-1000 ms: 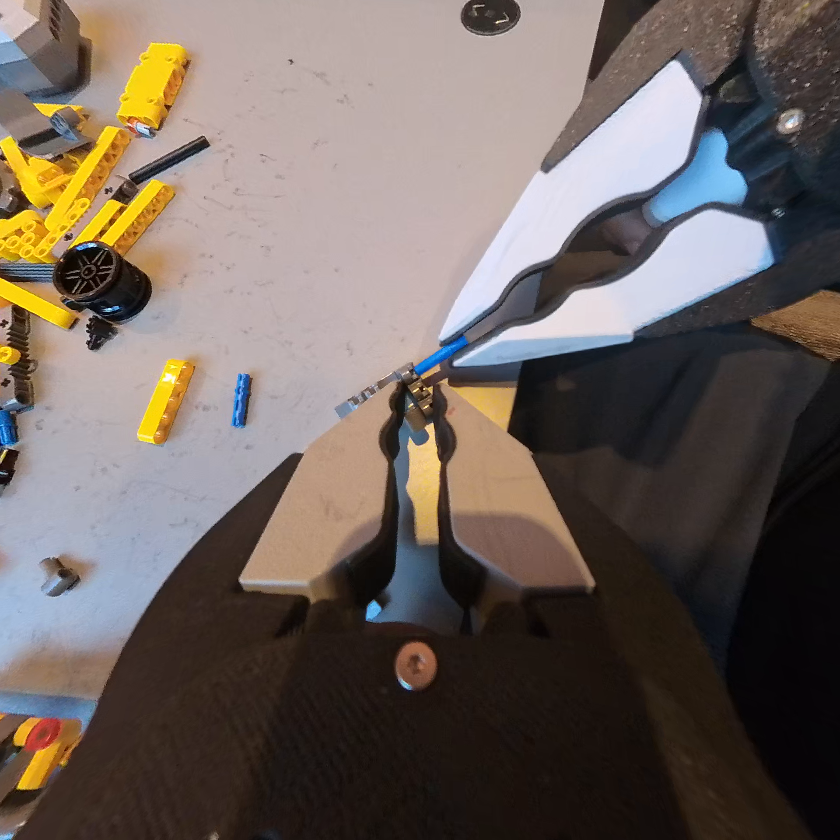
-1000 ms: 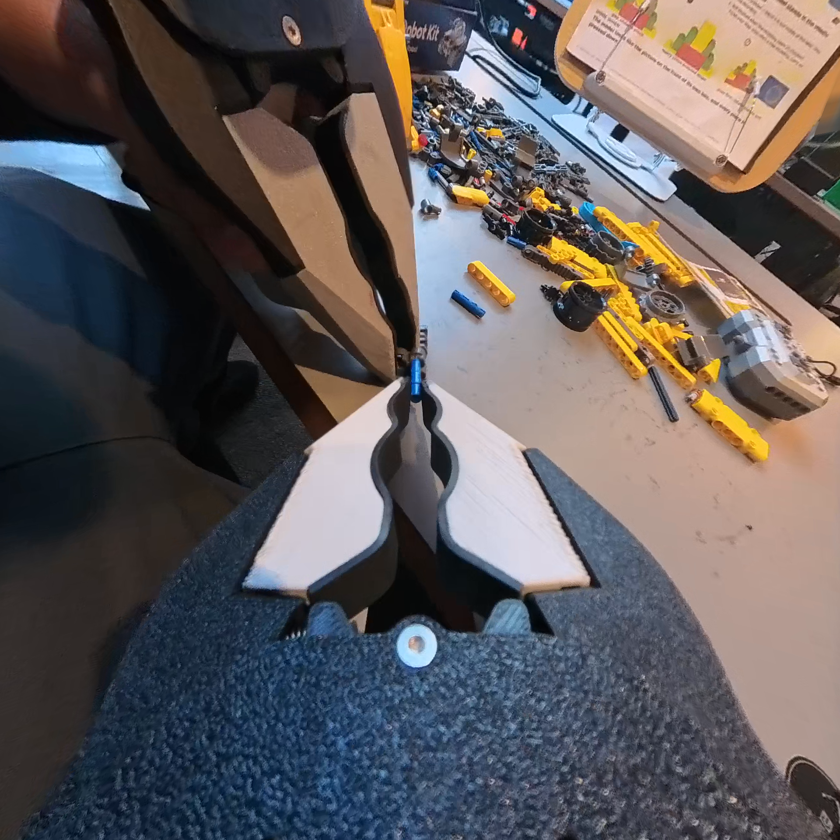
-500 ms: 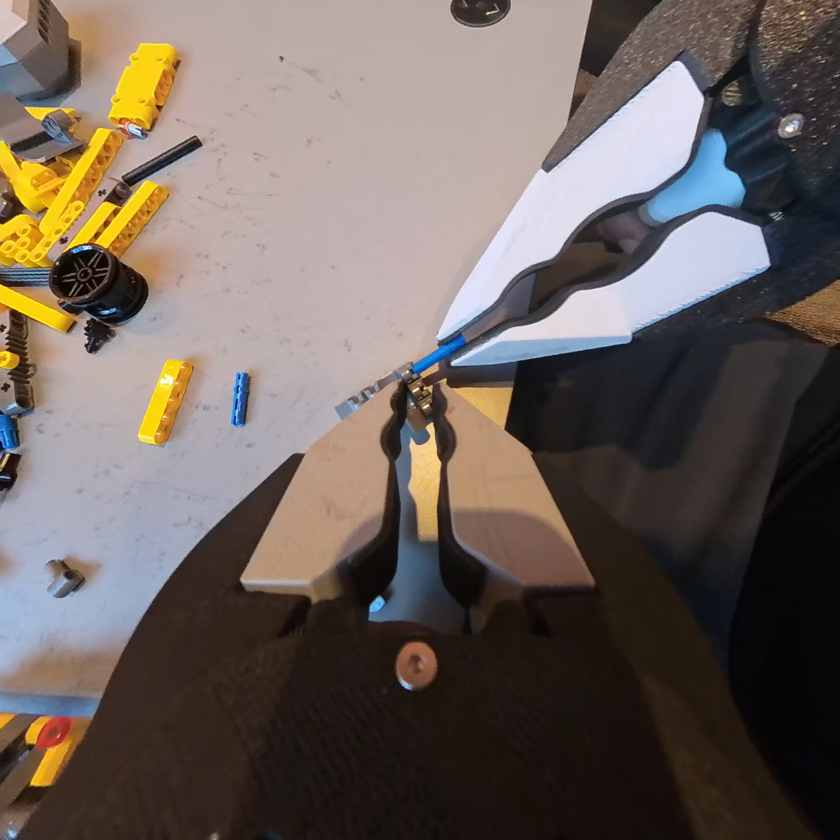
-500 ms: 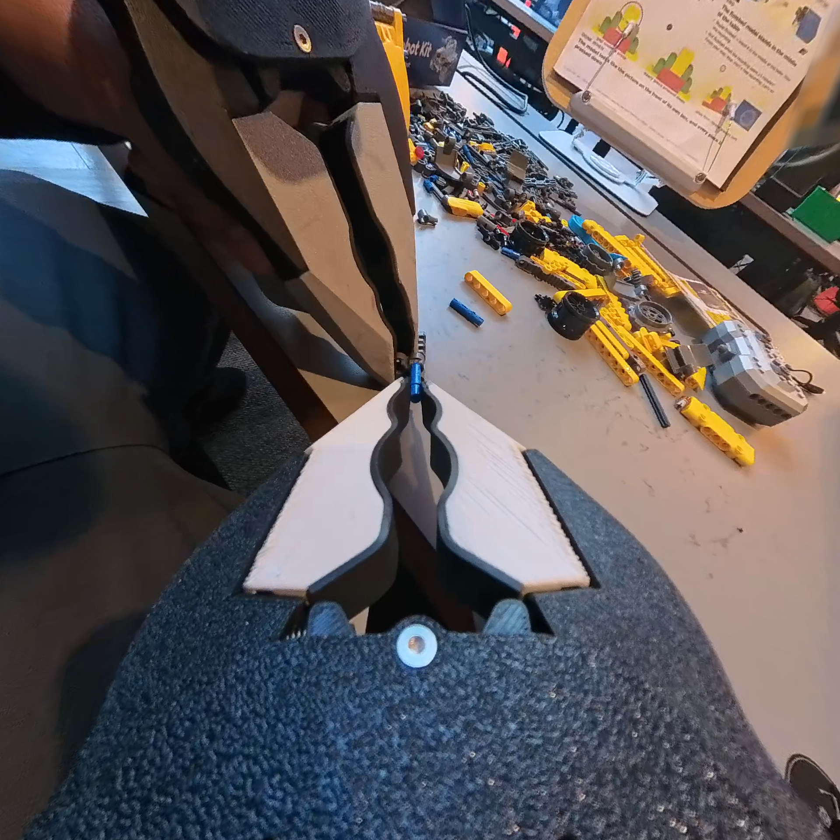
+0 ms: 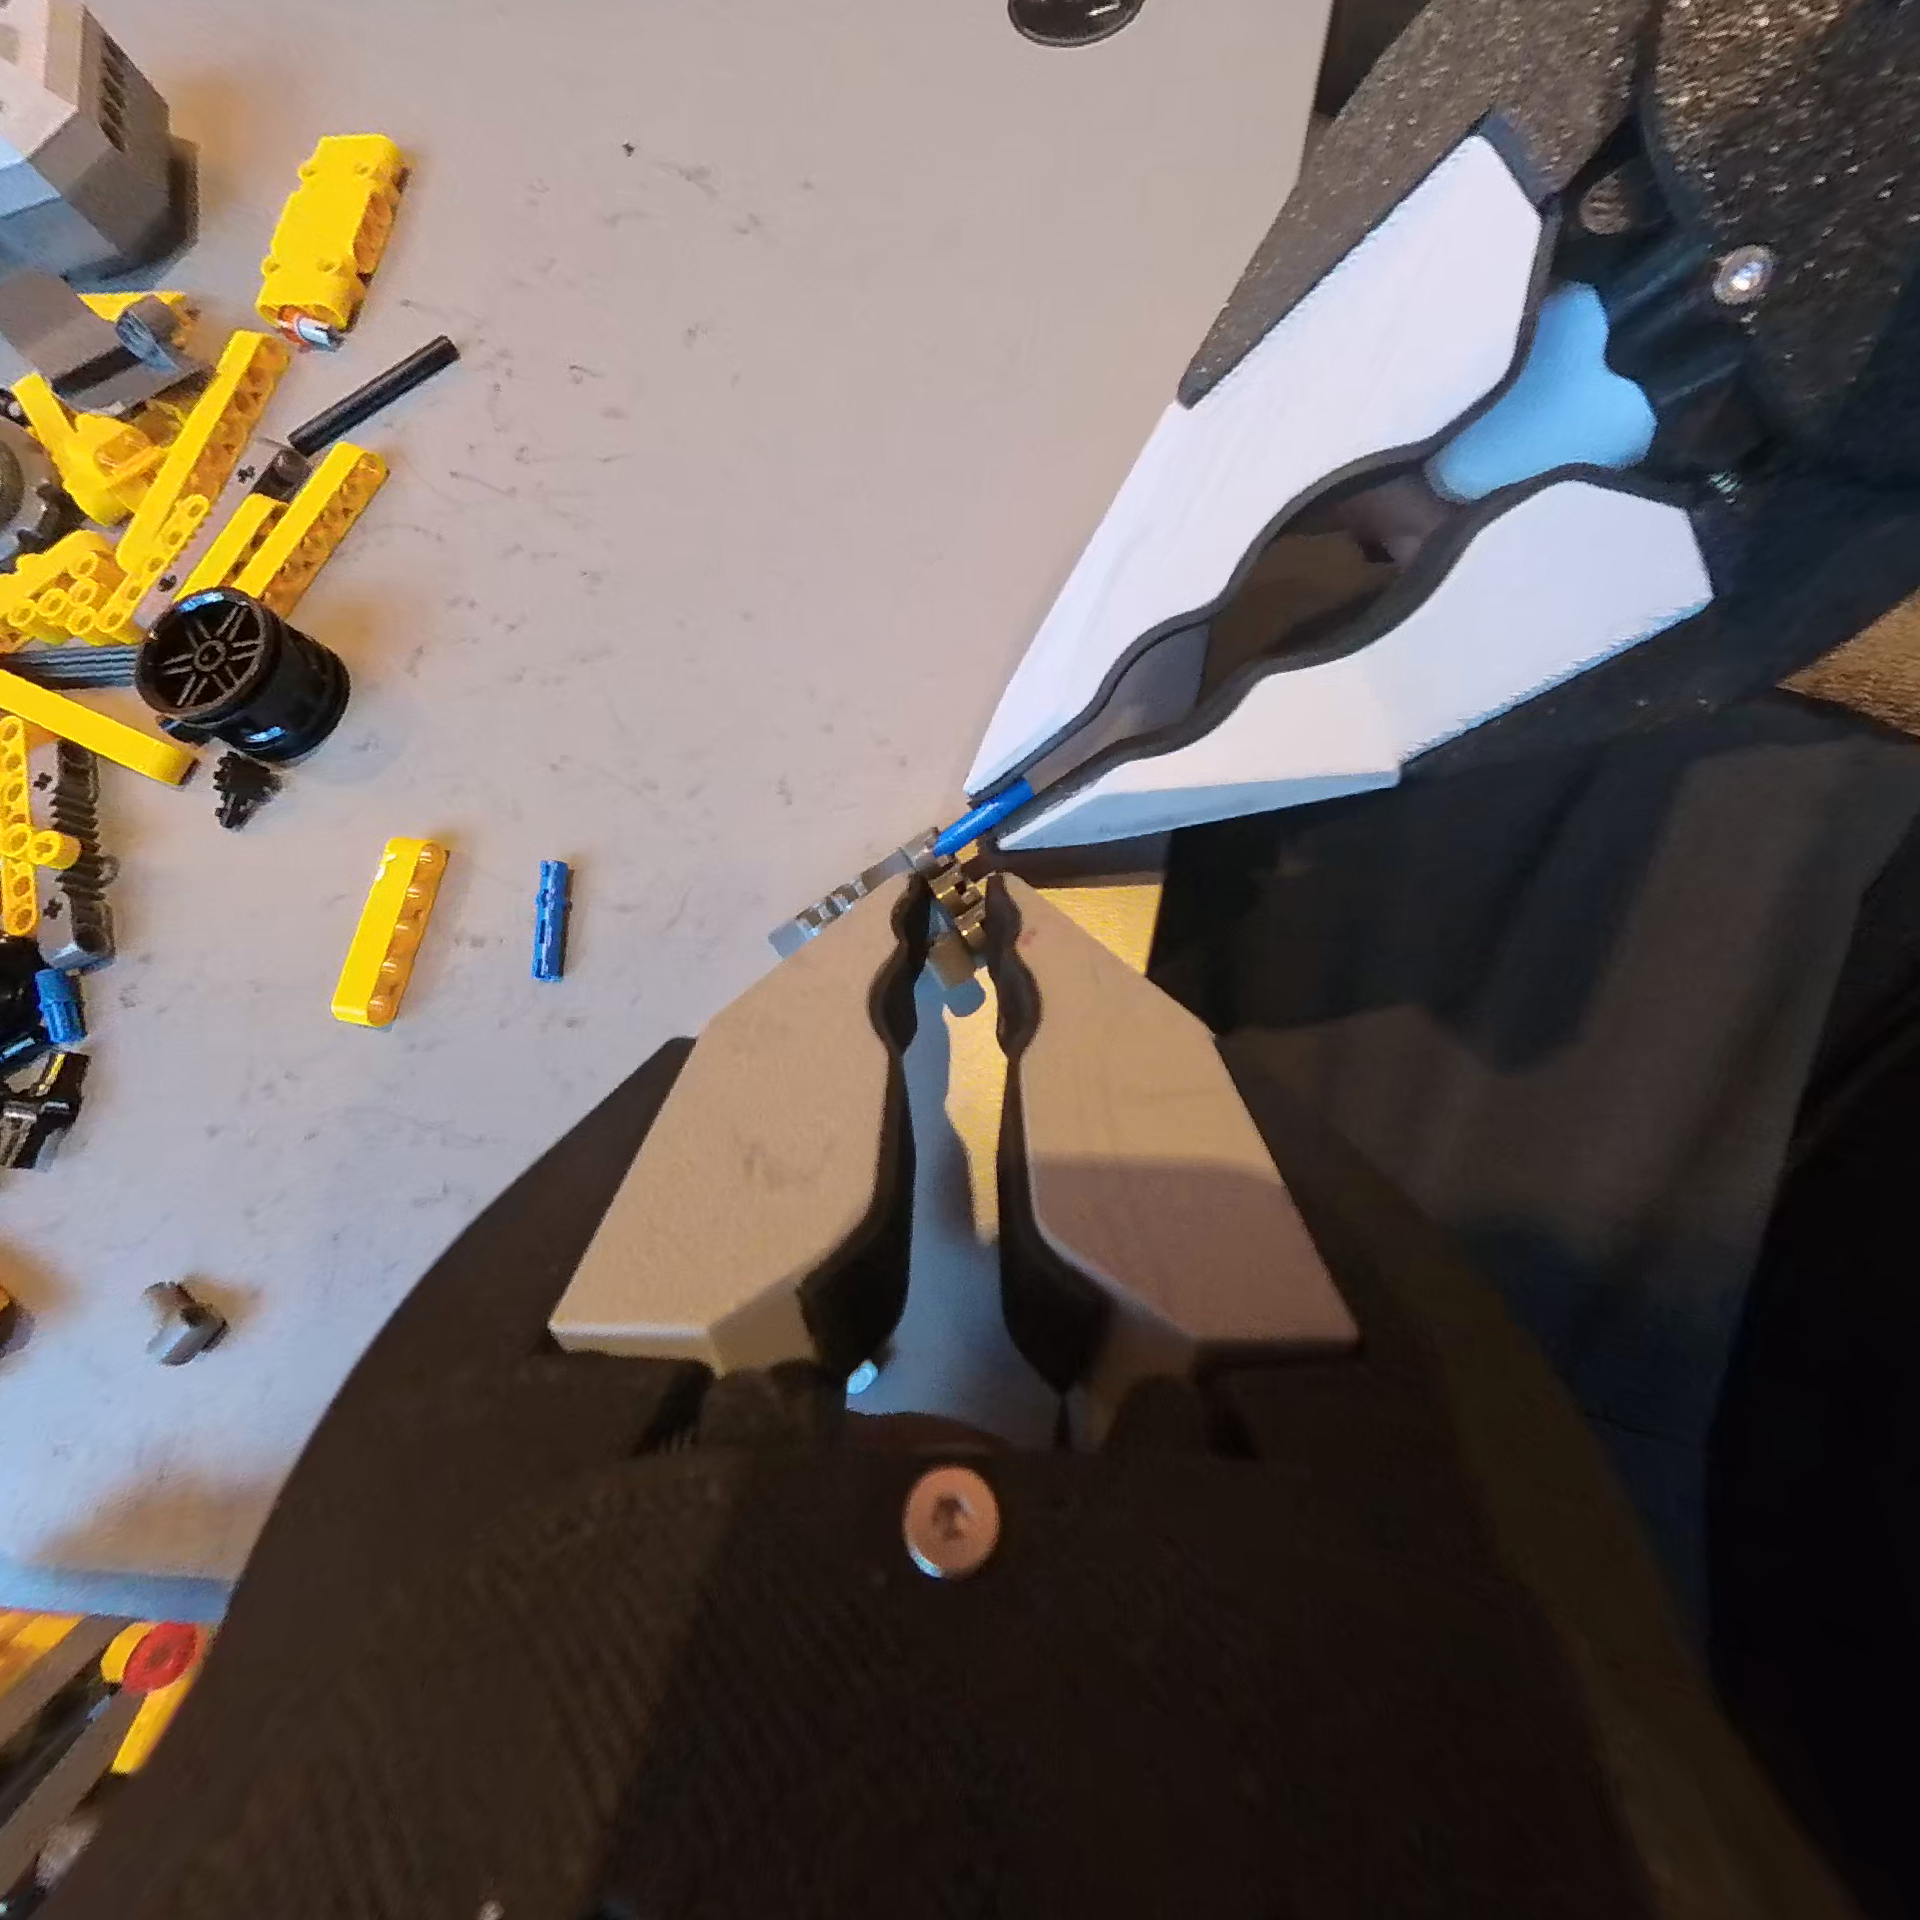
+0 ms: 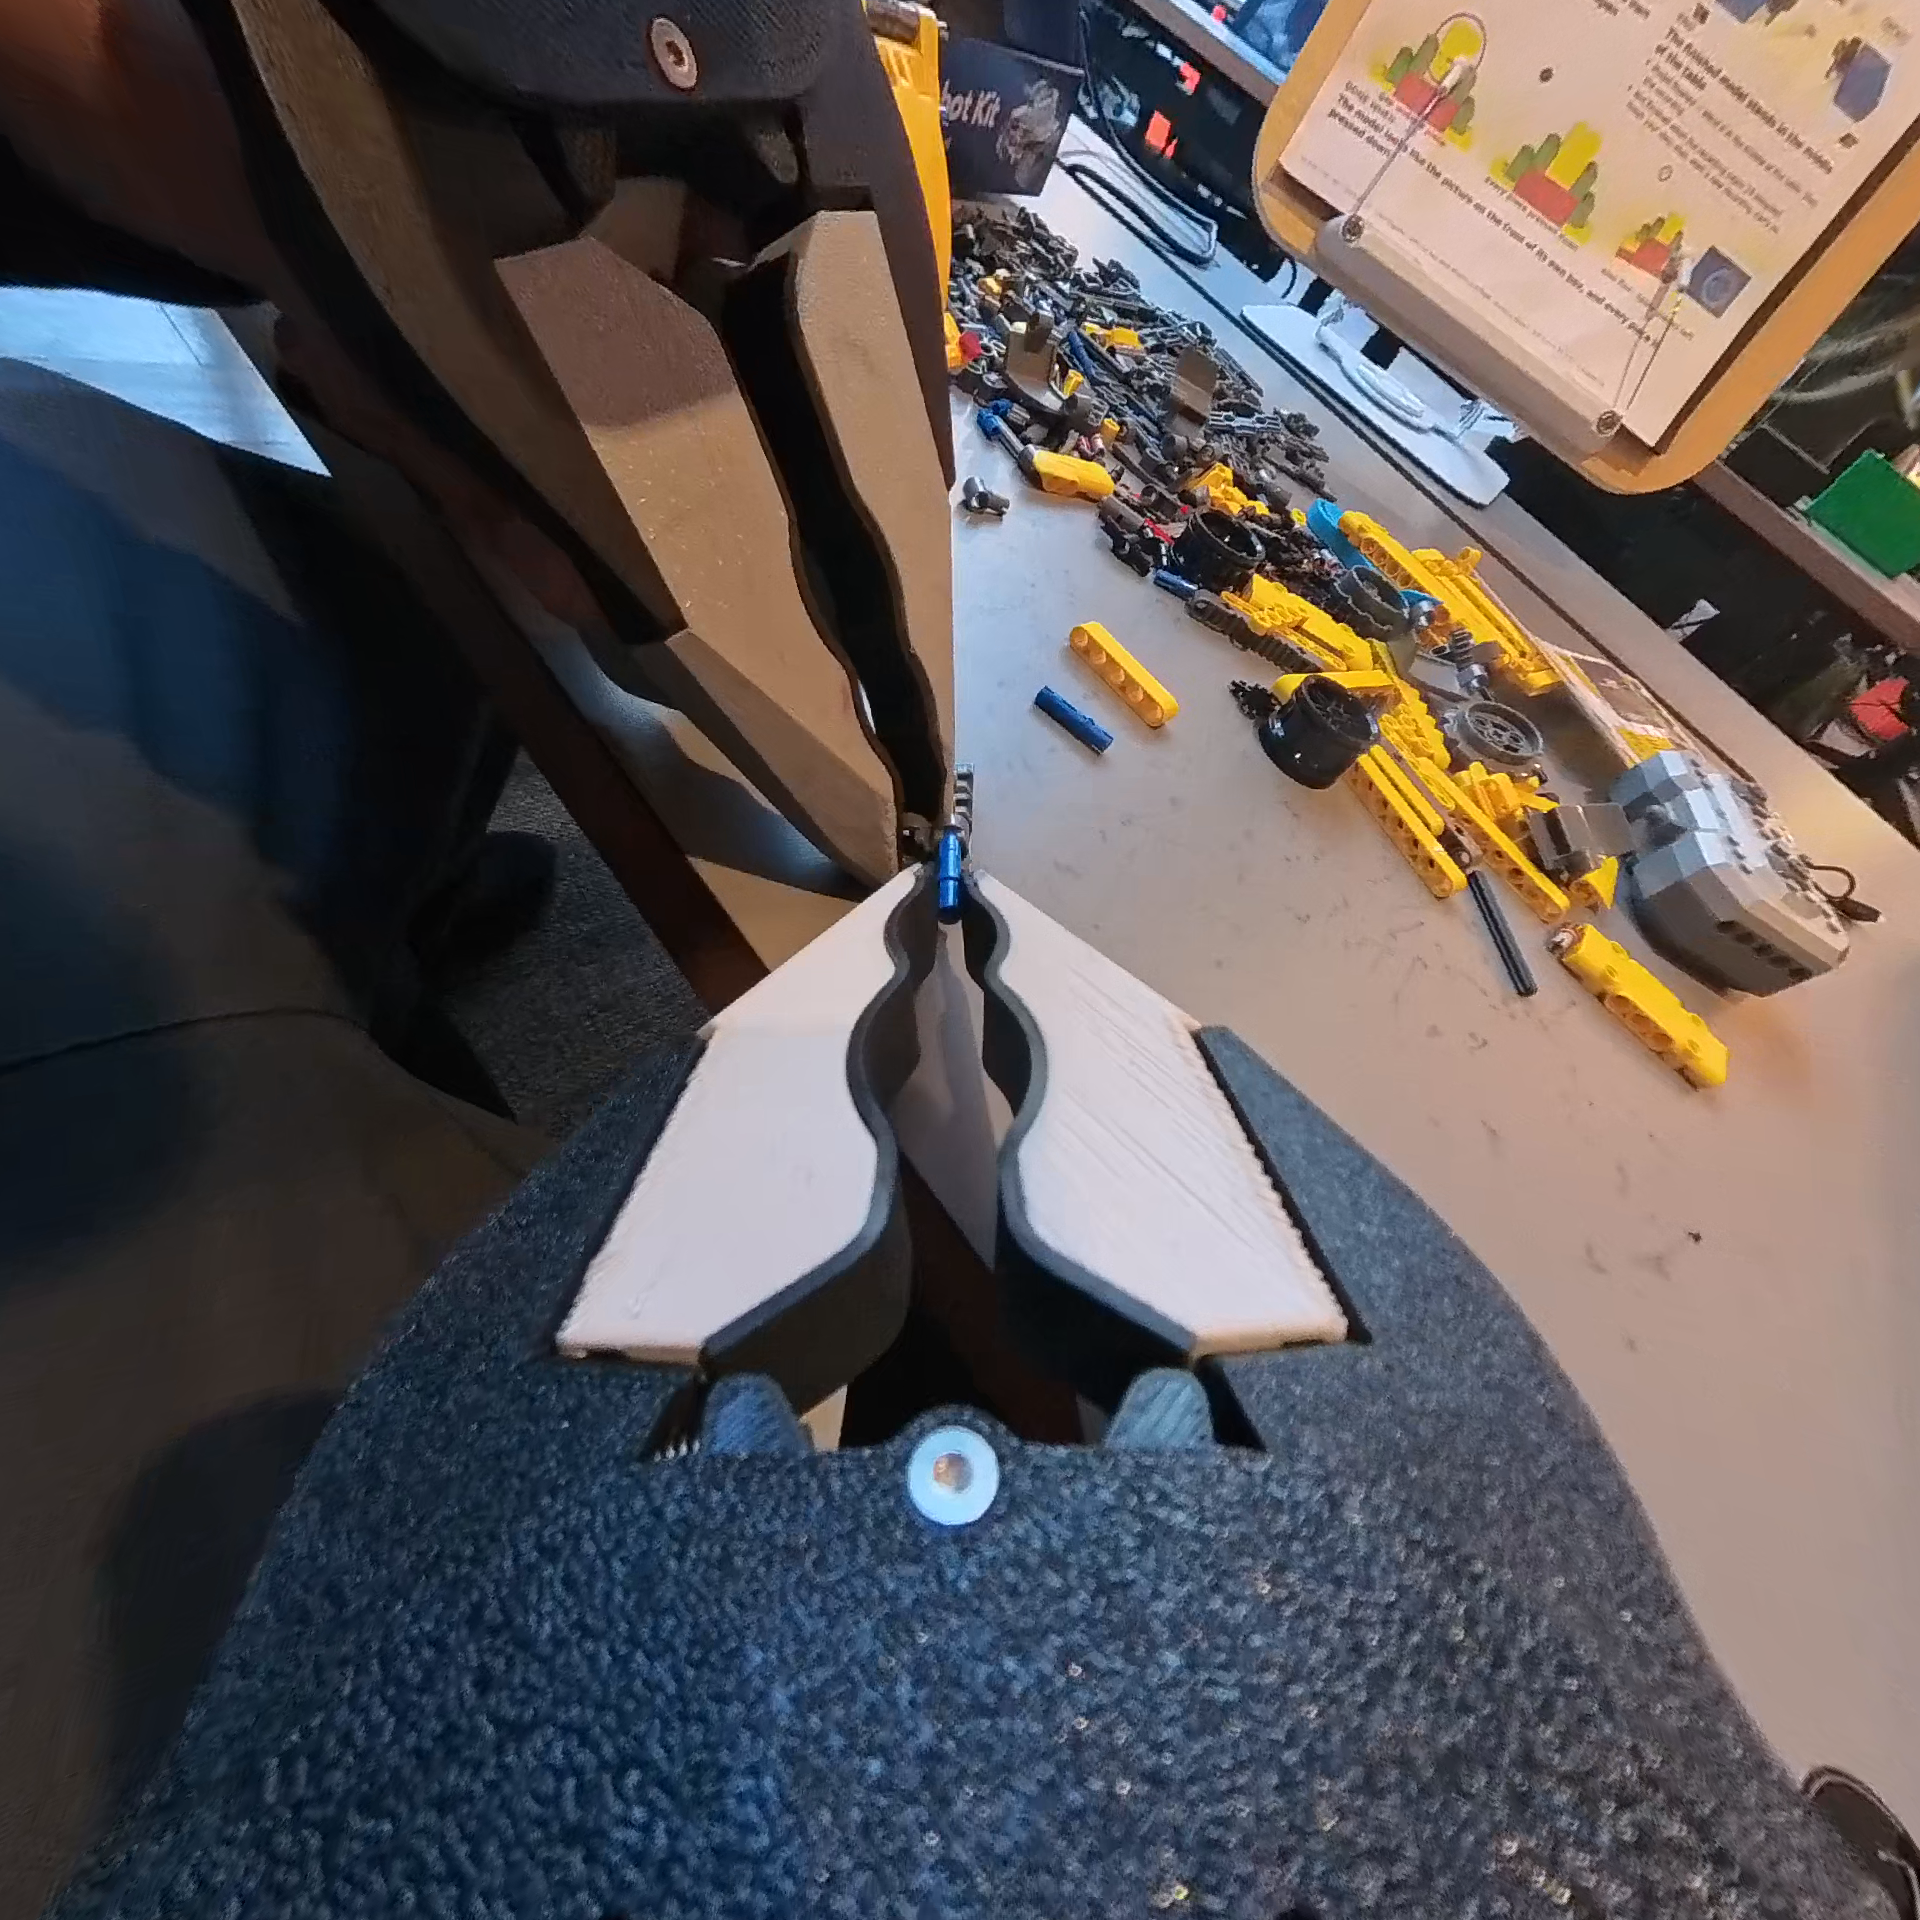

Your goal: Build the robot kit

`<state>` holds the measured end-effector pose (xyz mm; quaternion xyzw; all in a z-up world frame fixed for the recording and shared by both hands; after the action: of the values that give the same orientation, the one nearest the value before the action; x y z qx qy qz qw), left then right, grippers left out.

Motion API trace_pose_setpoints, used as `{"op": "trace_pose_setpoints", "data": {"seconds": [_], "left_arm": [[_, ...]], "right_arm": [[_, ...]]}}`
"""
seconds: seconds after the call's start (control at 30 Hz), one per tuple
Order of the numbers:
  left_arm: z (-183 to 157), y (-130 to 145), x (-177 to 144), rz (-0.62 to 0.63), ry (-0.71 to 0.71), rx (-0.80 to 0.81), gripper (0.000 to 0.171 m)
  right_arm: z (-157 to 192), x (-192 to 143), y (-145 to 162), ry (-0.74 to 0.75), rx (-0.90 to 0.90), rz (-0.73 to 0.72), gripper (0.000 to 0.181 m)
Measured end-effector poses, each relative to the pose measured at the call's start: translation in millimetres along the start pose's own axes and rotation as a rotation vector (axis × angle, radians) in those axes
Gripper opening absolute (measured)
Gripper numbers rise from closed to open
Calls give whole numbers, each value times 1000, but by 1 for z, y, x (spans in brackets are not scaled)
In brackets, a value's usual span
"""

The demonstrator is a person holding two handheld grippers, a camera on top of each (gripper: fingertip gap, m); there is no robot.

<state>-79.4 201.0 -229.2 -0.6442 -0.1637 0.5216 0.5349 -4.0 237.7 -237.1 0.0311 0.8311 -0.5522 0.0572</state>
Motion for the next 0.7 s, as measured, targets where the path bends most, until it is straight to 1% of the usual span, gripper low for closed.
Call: {"op": "trace_pose_setpoints", "data": {"seconds": [0.17,0.3,0.4,0.43,0.5,0.57,0.6,0.7], "left_arm": [[1,1,-2,6,21,-12,9],[2,1,-3,11,15,38,9],[-1,1,-4,7,66,77,9],[-2,2,-6,11,96,100,9],[-5,3,-11,23,134,190,9],[-8,3,-14,32,160,256,9],[-13,3,-15,22,203,283,9],[-26,4,-17,14,298,354,5]], "right_arm": [[1,3,0,-16,-9,10,3],[0,4,-1,-48,22,10,4],[0,1,-1,-139,46,-3,7],[1,-1,-2,-169,54,-10,13],[2,-8,-4,-240,58,-37,21],[11,-15,-6,-360,62,-67,22],[14,-17,-6,-391,45,-78,22],[16,-14,-5,-414,-26,-58,26]]}}
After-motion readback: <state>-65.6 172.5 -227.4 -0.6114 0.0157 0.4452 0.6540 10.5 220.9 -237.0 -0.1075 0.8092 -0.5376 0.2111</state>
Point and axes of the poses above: each gripper's, where its closed fingertips meet, x out along the fingers, y out of its underside, z = x × y across the jaws, the point moved 6 cm from there along -x, back along the fingers, and after that the axes turned 14 degrees about -z, right-handed, at the moved point
